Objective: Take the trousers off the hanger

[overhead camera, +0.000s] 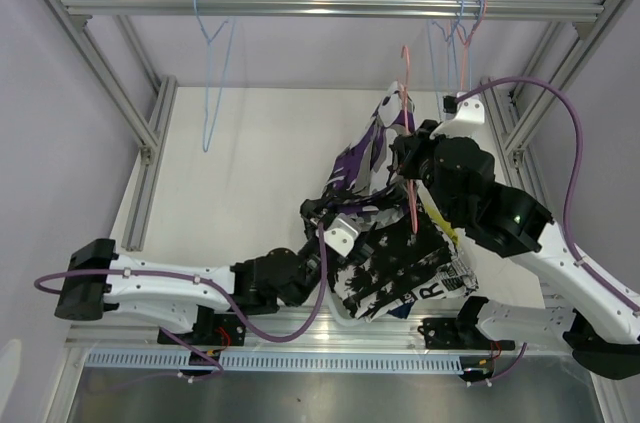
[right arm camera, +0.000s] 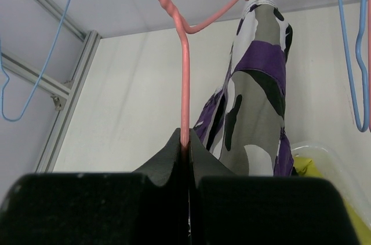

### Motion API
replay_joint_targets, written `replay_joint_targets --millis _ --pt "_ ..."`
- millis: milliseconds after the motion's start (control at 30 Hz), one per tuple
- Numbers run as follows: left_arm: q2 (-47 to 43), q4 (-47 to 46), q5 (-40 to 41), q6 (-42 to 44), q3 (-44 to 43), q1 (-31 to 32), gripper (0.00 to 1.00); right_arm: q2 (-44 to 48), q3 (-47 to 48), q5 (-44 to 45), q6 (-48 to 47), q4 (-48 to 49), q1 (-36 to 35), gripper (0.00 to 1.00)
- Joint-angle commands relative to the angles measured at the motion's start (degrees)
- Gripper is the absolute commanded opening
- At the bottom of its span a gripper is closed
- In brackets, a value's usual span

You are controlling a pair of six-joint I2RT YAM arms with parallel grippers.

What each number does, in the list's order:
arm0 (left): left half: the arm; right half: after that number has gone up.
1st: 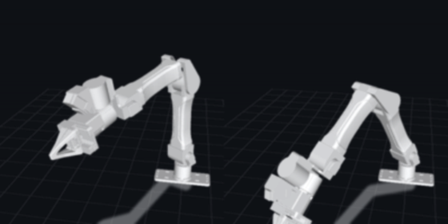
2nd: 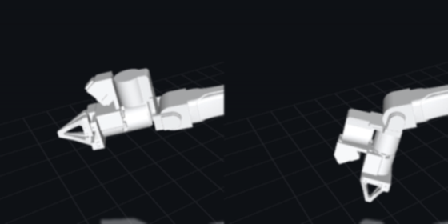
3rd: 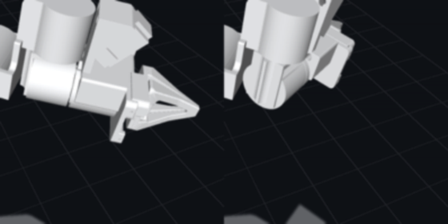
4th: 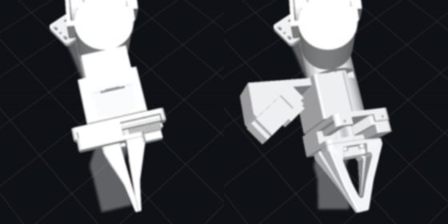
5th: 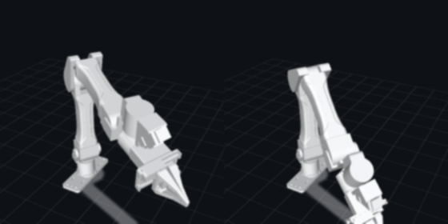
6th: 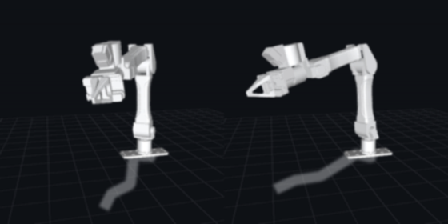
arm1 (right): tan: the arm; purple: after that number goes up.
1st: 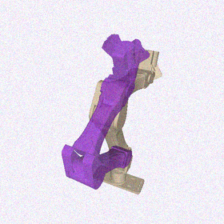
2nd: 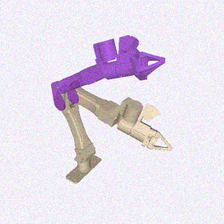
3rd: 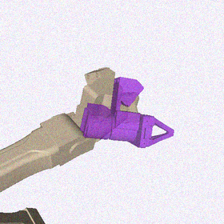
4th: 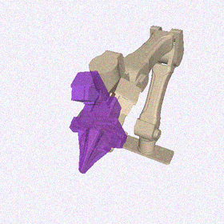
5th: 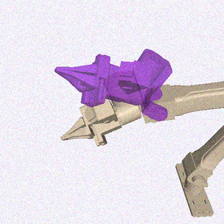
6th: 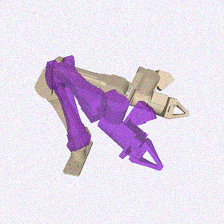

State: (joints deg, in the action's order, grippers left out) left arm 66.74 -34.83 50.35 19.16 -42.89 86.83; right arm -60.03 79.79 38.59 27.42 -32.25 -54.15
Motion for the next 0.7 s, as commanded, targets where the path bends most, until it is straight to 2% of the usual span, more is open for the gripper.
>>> replay_joint_targets --millis 0,300,667 --pt "0.7 -6.0 -5.9 1.1 -0.8 -1.5 0.99 3.0 0.5 0.1 1.4 4.8 -0.5 0.00" --pt "5.1 -6.3 -12.5 0.9 -3.1 -4.1 0.99 3.4 -0.2 -0.8 1.4 5.2 -0.5 0.00" --pt "12.3 -7.3 -14.8 -1.1 -7.9 -7.6 1.00 5.3 -2.0 -2.6 0.1 5.6 -0.3 0.00"
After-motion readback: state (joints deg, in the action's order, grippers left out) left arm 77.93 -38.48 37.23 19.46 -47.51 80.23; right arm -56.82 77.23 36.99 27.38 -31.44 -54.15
